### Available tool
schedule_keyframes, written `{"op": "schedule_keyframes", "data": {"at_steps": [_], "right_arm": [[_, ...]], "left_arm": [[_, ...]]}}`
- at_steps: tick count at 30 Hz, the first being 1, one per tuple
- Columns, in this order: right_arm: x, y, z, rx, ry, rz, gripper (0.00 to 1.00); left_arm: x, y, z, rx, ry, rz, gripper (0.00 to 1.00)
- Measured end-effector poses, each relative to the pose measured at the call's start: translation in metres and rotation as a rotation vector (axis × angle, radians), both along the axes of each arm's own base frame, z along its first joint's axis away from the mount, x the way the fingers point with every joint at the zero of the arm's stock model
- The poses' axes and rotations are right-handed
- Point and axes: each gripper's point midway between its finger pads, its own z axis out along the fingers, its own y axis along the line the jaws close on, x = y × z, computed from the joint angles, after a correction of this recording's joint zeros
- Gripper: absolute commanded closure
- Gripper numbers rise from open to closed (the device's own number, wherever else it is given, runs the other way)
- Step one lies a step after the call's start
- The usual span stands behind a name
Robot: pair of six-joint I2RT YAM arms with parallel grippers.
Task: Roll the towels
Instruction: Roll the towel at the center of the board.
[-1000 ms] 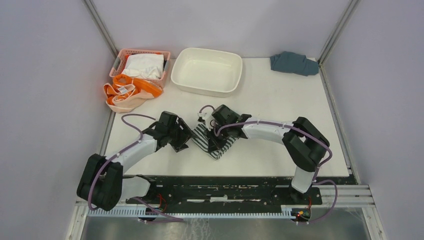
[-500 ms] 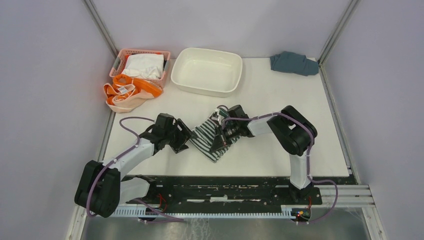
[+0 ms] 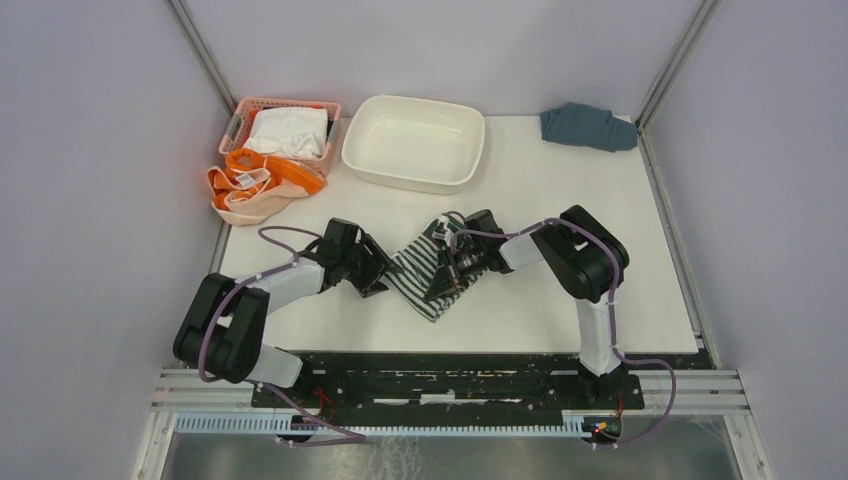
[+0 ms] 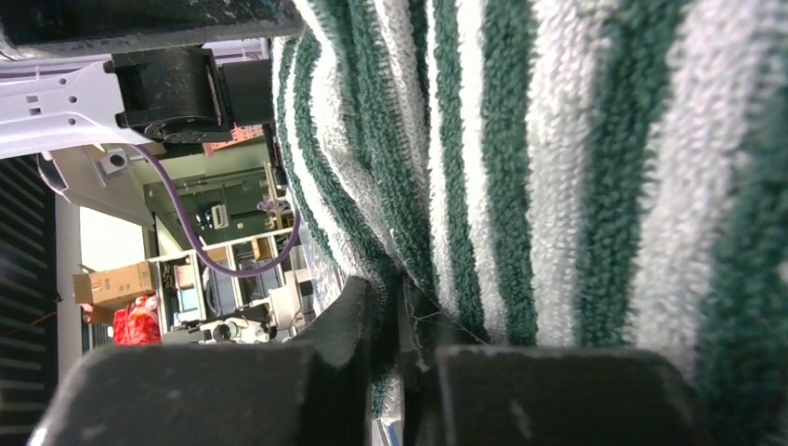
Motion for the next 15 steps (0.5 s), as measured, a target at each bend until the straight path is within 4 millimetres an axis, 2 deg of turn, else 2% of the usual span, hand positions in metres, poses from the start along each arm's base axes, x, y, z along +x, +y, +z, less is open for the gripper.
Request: {"op": "schedule_keyframes", "data": {"at_steps": [4,8,10,15], "right_arm": [[0.003,-0.004,0.003,-0.043,-0.041,-0.017,0.67],[0.01,-0.012,0.015,-0.146,-0.188,-0.054,0.56],[0.013,-0.017,0.022,-0.207,-0.274,-0.074,0.46],[0.01,-0.027,0.047,-0.381,-0.548,-0.099,0.39]], "left_arm": [[0.01,-0.008,-0.002,-0.016,0.017,-0.015,0.35],[0.019,-0.014,-0.002,-0.026,0.017,-0.022,0.35],[0.02,-0.014,-0.002,-0.026,0.018,-0.022,0.35],[0.022,-0.016,-0.002,-0.024,0.017,-0.024,0.35]]}}
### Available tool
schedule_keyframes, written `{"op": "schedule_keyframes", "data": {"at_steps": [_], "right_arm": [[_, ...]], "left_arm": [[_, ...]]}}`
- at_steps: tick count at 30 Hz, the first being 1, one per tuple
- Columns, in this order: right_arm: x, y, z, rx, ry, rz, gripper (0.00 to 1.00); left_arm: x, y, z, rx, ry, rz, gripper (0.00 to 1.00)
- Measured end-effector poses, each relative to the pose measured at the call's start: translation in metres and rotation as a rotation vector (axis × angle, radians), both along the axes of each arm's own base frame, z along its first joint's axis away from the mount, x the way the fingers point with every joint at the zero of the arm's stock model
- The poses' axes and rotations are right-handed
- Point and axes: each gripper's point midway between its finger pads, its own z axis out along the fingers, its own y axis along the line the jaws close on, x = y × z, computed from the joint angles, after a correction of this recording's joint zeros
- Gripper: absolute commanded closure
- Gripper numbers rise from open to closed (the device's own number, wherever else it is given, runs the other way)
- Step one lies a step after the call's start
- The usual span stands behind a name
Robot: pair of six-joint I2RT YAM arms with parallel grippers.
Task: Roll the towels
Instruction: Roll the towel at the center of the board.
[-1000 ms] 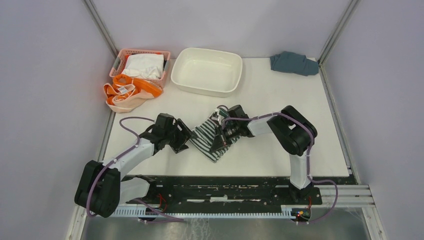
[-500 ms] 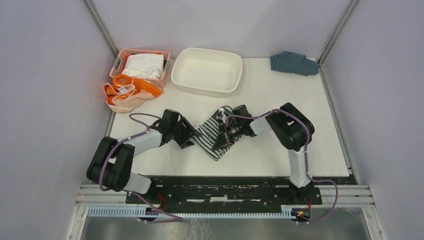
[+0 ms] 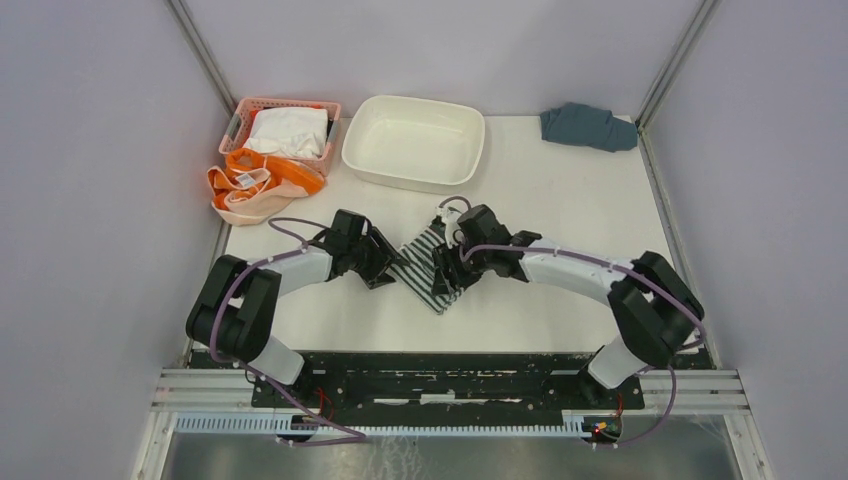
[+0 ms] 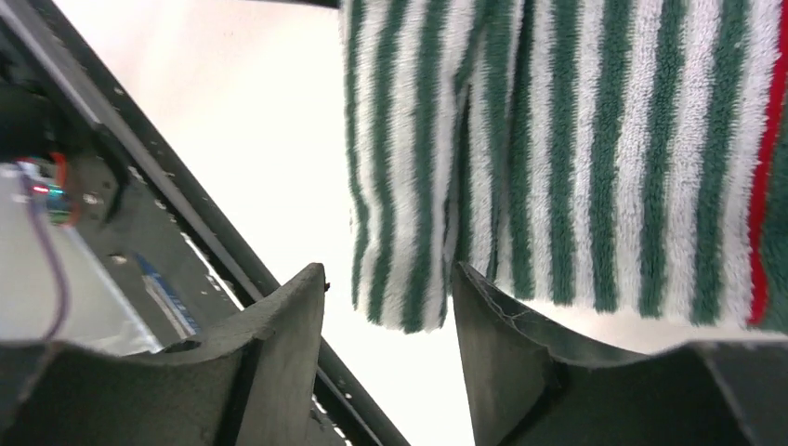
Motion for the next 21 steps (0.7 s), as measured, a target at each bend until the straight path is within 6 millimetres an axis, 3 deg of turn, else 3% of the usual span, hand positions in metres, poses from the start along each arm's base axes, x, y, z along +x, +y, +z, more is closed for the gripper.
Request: {"op": "schedule_keyframes", "data": {"at_steps": [5,9,15,21], "right_arm": [[-0.017,0.01,0.023,-0.138,-0.267,0.058,0.4],[-0.024,0.02,0.024,-0.222,-0.402,0.105,0.42],[-0.015,0.032,0.006,-0.357,-0.507,0.133,0.42],[0.0,0.023,-0.026,-0.5,-0.537,0.125,0.38]], "left_arm": [[0.0,-0.001,0.0,0.007,-0.001,-0.003,0.34],[0.001,-0.002,0.0,0.012,-0.002,-0.004,0.34],[0.001,-0.002,0.0,0.021,-0.003,-0.001,0.33],[0.002,-0.003,0.0,0.024,-0.002,-0.003,0.31]]}}
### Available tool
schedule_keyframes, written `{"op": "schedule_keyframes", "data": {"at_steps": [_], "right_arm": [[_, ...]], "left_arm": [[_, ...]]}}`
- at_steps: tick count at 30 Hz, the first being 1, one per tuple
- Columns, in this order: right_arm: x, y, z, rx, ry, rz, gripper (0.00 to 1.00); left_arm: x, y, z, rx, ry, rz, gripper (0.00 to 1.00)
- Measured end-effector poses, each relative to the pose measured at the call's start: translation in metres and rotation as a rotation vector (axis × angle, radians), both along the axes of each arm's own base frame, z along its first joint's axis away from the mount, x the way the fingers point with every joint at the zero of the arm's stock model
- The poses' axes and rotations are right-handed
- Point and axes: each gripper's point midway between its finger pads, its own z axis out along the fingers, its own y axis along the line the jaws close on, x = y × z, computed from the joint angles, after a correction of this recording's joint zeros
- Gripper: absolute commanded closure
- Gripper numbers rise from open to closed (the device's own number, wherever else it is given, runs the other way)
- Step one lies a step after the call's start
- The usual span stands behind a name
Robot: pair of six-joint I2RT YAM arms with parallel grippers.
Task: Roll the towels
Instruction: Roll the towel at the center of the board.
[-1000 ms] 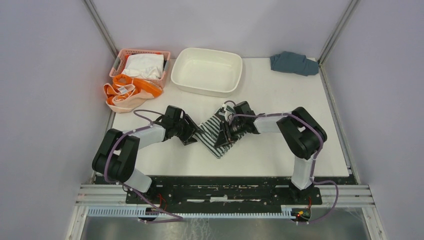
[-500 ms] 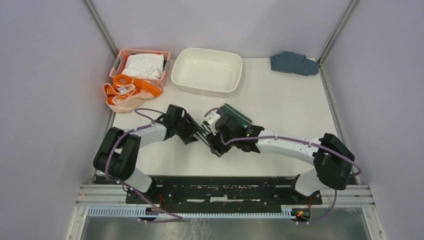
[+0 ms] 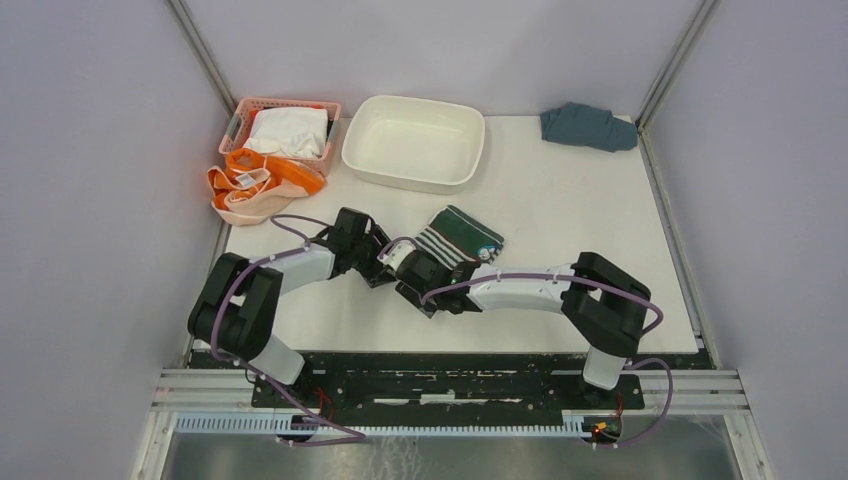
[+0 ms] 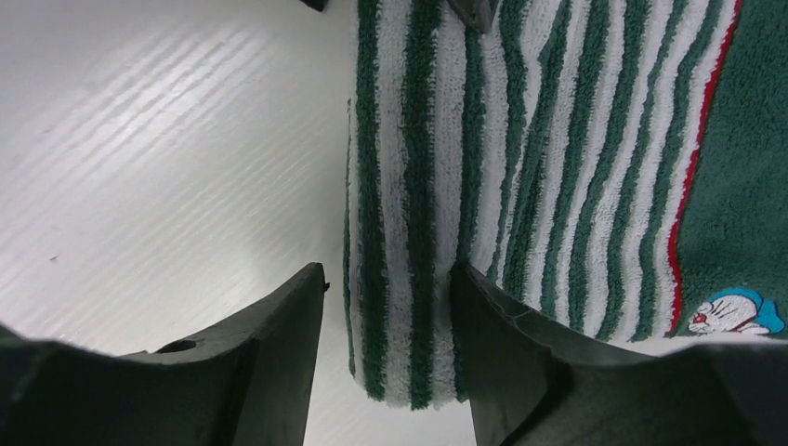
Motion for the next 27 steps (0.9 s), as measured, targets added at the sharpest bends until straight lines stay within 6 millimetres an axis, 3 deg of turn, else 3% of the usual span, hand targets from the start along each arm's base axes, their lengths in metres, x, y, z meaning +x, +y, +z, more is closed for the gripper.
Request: {"op": "schedule_keyframes", "data": {"at_steps": [6,9,13,18,24,27], "right_arm": [[0.012,-0.005,-0.014,-0.074,-0.048,-0.026,0.39],[0.017,-0.007,-0.019,-0.099,-0.065,-0.035,0.45],[0.028,-0.011,-0.021,-0.118,-0.085,-0.056,0.73],[0.033,-0.01,-0.02,-0.104,-0.056,-0.046,0.91],[0.02,0.013,-0.015,0.05,0.169,0.047,1.0],[0.008,0.026,-0.01,0.203,0.349,0.077,1.0]], "left_arm": [[0.004,-0.002,0.0,0.0,0.0,-0.001,0.3],[0.007,-0.003,0.0,-0.001,-0.001,-0.001,0.29],[0.011,-0.005,0.001,-0.002,-0.005,-0.001,0.29],[0.012,-0.001,0.003,0.018,-0.017,0.012,0.25],[-0.007,0.029,0.012,0.123,-0.056,0.053,0.21],[-0.018,0.042,0.03,0.148,-0.101,0.081,0.2]]}}
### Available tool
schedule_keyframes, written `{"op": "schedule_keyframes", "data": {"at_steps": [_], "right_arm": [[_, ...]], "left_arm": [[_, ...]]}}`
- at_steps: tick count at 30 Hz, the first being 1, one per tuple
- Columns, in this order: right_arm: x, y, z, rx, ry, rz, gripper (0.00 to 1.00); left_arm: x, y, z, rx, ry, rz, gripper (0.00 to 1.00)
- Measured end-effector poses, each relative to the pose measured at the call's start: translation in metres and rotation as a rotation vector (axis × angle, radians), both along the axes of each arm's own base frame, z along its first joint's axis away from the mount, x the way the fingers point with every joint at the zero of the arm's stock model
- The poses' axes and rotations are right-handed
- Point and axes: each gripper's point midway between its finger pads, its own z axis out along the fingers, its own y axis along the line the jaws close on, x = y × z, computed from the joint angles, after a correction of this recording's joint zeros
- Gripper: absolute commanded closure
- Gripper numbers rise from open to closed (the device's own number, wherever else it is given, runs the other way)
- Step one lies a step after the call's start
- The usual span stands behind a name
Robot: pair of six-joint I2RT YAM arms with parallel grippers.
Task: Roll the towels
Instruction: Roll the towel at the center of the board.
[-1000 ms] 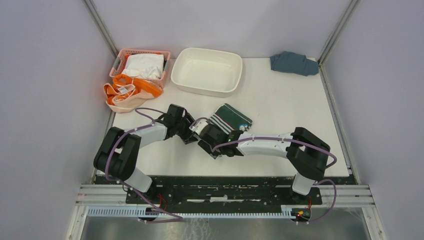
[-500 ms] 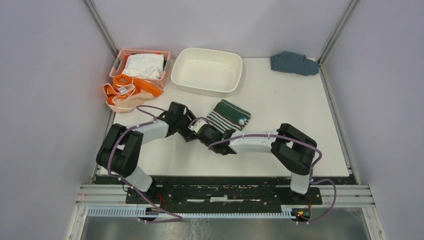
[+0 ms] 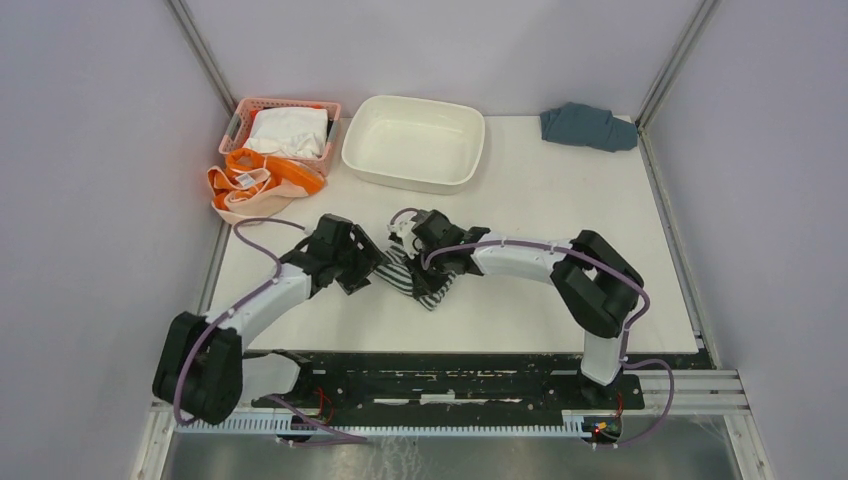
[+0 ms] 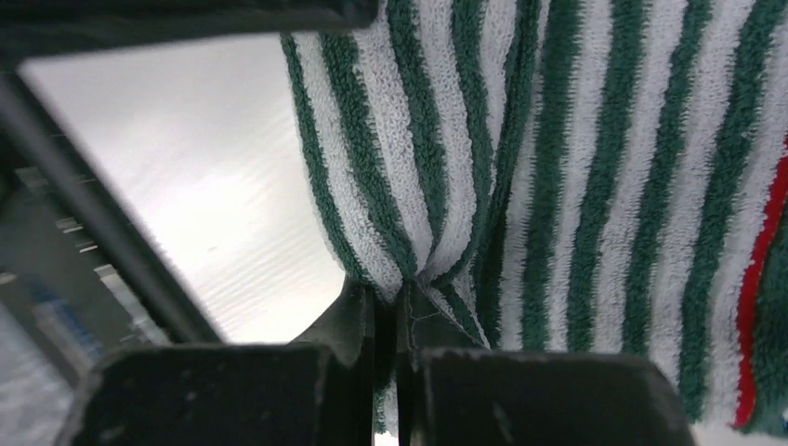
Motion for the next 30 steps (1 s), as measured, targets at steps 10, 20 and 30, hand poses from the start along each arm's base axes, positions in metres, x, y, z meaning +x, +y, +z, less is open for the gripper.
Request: {"op": "schedule_keyframes", "data": {"at_steps": [10,20,30], "right_arm": [[-0.032,0.011,0.01,0.329,0.597,-0.001,0.99],[-0.024,0.0,0.001,0.428,0.933,-0.08,0.99],[-0.021,-0.002,0.0,0.395,0.963,-0.115,0.73]], "left_arm": [[-0.022,0.017,0.048,-0.017,-0.121,0.025,0.18],[-0.031,0.011,0.008,-0.019,-0.001,-0.004,0.19],[-0.013,-0.004,-0.023,-0.037,0.055,-0.027,0.24]]}}
